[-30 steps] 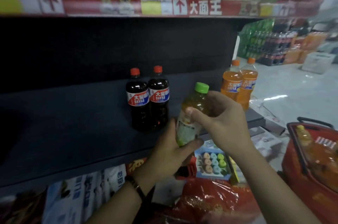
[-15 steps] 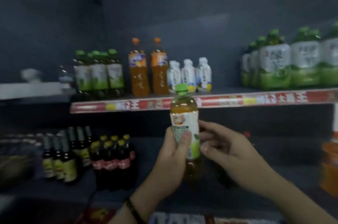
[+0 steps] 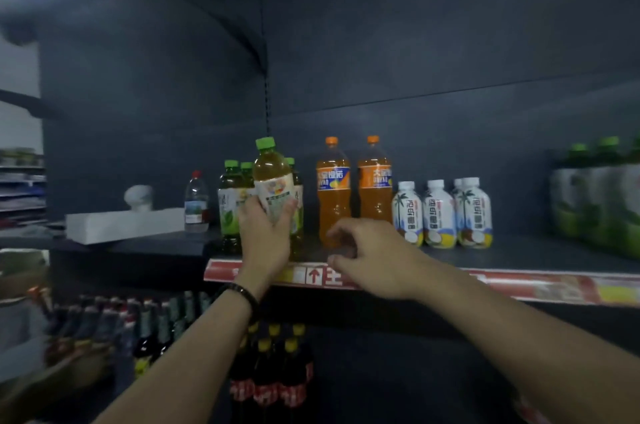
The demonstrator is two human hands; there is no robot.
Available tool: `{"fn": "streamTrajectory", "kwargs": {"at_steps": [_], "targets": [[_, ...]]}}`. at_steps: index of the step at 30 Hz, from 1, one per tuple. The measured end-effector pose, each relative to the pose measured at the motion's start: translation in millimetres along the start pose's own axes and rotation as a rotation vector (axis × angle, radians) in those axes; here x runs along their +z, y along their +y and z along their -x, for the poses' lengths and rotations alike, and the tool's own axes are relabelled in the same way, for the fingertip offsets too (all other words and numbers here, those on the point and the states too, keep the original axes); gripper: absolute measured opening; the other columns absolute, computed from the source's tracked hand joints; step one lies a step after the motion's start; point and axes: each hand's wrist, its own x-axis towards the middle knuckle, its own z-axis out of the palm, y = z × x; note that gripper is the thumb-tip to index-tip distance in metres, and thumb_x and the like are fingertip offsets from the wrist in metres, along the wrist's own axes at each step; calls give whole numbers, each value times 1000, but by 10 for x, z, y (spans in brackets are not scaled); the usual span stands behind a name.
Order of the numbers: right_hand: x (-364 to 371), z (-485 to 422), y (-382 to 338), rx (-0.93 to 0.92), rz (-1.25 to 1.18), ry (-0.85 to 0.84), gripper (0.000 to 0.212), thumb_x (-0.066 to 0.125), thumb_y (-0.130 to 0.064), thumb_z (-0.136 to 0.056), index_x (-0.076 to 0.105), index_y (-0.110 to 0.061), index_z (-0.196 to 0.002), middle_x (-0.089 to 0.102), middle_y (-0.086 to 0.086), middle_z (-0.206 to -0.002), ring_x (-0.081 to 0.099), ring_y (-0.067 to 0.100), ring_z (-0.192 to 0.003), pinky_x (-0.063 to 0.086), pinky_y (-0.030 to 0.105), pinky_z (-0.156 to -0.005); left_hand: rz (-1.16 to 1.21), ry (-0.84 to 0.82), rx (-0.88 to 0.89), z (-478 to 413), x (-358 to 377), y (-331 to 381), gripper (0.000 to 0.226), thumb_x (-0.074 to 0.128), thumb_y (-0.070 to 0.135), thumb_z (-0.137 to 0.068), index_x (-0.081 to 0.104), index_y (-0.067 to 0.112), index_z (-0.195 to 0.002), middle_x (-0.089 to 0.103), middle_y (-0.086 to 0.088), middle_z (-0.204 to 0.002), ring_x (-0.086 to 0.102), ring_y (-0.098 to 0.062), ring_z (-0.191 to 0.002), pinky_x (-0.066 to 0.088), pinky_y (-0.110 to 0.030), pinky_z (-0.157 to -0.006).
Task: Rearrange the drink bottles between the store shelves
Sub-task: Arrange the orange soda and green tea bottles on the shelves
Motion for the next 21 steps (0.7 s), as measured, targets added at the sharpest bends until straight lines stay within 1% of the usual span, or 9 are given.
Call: {"fn": "streamTrajectory", "kwargs": {"at_steps": [3, 4, 6, 9, 11, 15, 17, 19, 21], "targets": [[-3, -350, 110, 64, 92, -45, 48, 69, -44, -99, 56, -30, -142, 59, -7, -142, 58, 10, -124, 53, 35, -105, -267, 61, -84, -287, 320, -240, 61, 61, 49, -104, 37, 12, -145, 32, -16, -156, 35, -36, -146, 42, -61, -115], [7, -436, 156, 82, 112, -44, 46, 69, -44, -99, 57, -30, -141, 59, -6, -143, 58, 11, -124, 53, 35, -105, -326, 71, -116, -325, 401, -294, 62, 60, 48, -104, 34, 12, -146, 27, -18, -160, 29, -38, -149, 38, -64, -117], [62, -570, 260, 111, 129, -44, 43, 69, -43, -99, 58, -30, -139, 59, -6, -141, 59, 11, -121, 54, 34, -102, -357, 99, -126, -367, 526, -438, 59, 63, 42, -103, 32, 16, -147, 26, -16, -156, 31, -38, -144, 37, -63, -115], [193, -716, 430, 158, 147, -58, 42, 71, -44, -97, 58, -31, -136, 58, -5, -138, 59, 11, -116, 55, 35, -99, -362, 127, -99, -377, 647, -573, 71, 70, 31, -99, 23, 27, -153, 22, -14, -154, 30, -36, -139, 36, -63, -113], [283, -809, 525, 202, 164, -8, 43, 72, -43, -96, 58, -30, -134, 58, -4, -134, 60, 12, -114, 55, 37, -99, -428, 121, -50, -355, 698, -593, 73, 70, 24, -98, 23, 28, -153, 23, -16, -152, 31, -36, -136, 36, -62, -112], [401, -1035, 621, 306, 141, 243, 51, 74, -43, -93, 51, -26, -135, 59, -1, -124, 61, 17, -109, 58, 40, -92, -473, 166, 109, -272, 684, -614, 57, 68, 9, -92, 38, 28, -136, 33, -11, -141, 35, -30, -129, 38, -50, -105], [428, -1165, 630, 346, 97, 369, 61, 76, -43, -92, 46, -23, -140, 58, 2, -129, 62, 22, -114, 57, 39, -89, -482, 179, 188, -254, 667, -630, 48, 68, 6, -89, 47, 27, -127, 38, -8, -135, 37, -28, -126, 38, -47, -104], [456, -1294, 616, 377, 64, 448, 71, 79, -45, -89, 40, -21, -144, 57, 4, -134, 63, 26, -118, 56, 40, -86, -509, 156, 289, -244, 668, -663, 41, 67, 2, -87, 54, 26, -117, 43, -6, -129, 41, -27, -125, 36, -44, -103], [501, -1418, 605, 391, 52, 484, 75, 82, -47, -87, 37, -22, -142, 60, 5, -131, 65, 27, -117, 60, 44, -87, -519, 142, 328, -249, 671, -689, 36, 65, 3, -87, 58, 27, -113, 47, -4, -126, 45, -28, -125, 39, -45, -105]]}}
